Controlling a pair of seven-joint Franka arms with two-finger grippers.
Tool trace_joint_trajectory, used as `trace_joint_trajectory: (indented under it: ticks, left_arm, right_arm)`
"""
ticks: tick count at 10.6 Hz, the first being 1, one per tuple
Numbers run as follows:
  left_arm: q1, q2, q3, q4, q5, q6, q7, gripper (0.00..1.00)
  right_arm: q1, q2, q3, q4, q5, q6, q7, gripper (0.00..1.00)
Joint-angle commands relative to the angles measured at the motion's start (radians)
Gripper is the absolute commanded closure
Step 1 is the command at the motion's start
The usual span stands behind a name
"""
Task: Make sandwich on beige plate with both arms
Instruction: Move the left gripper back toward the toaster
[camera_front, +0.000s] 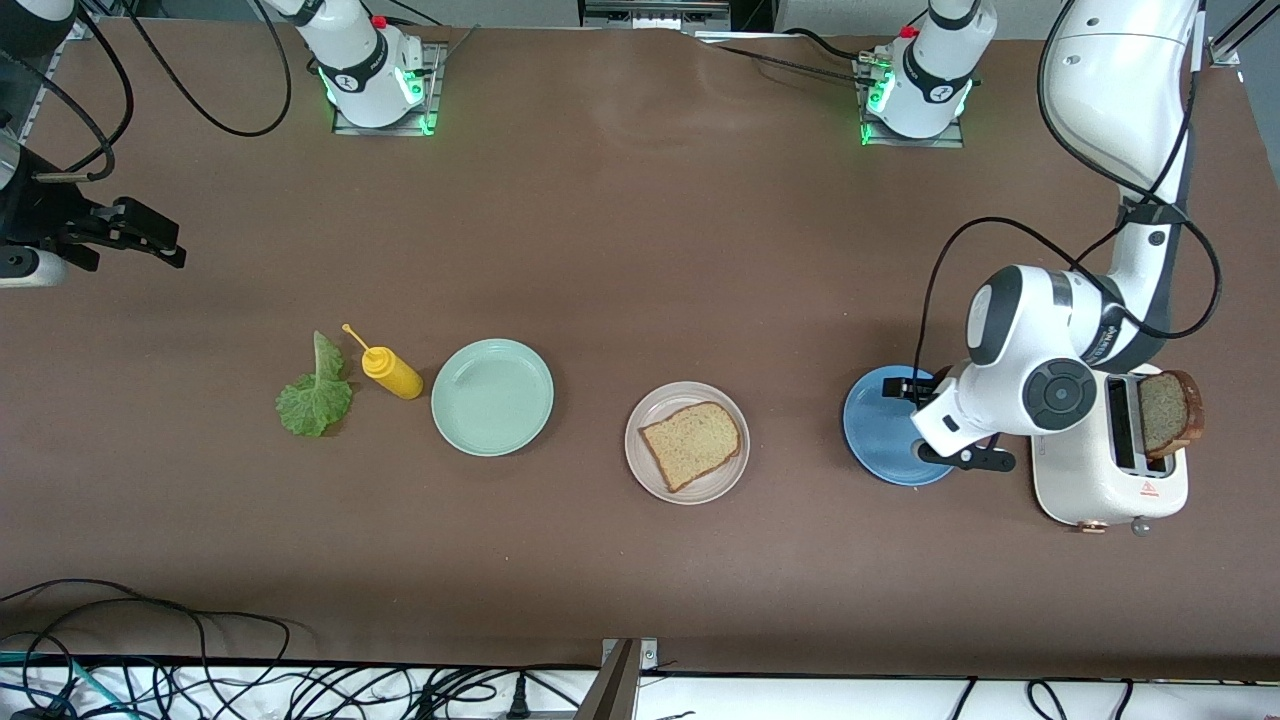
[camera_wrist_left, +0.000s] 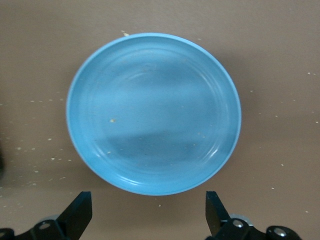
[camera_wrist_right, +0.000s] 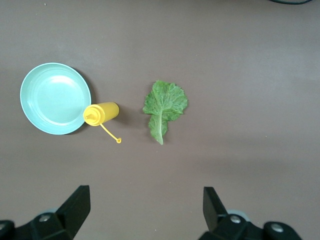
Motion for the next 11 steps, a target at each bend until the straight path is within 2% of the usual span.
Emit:
trace_joint_trajectory:
  ticks: [1, 5, 8, 11]
  left_arm:
    - [0.014, -0.055, 0.005, 0.005, 0.036, -0.046, -0.008, 0.00]
    - [0.061, -0.128, 0.003, 0.003, 0.033, -0.095, -0.004, 0.00]
    - [0.075, -0.207, 0.002, -0.040, 0.021, -0.131, -0.008, 0.00]
    - [0.075, -0.280, -0.001, -0.124, 0.019, -0.132, -0.016, 0.00]
  right_arm:
    - [0.002, -0.001, -0.001, 0.021, 0.013, -0.004, 0.005, 0.00]
    - [0.000, 0.028, -0.001, 0.027, 0.010, 0.000, 0.006, 0.00]
    - [0.003, 0.091, 0.000, 0.046, 0.001, 0.004, 0.006, 0.00]
    - [0.003, 0.107, -0.001, 0.068, 0.008, 0.016, 0.006, 0.00]
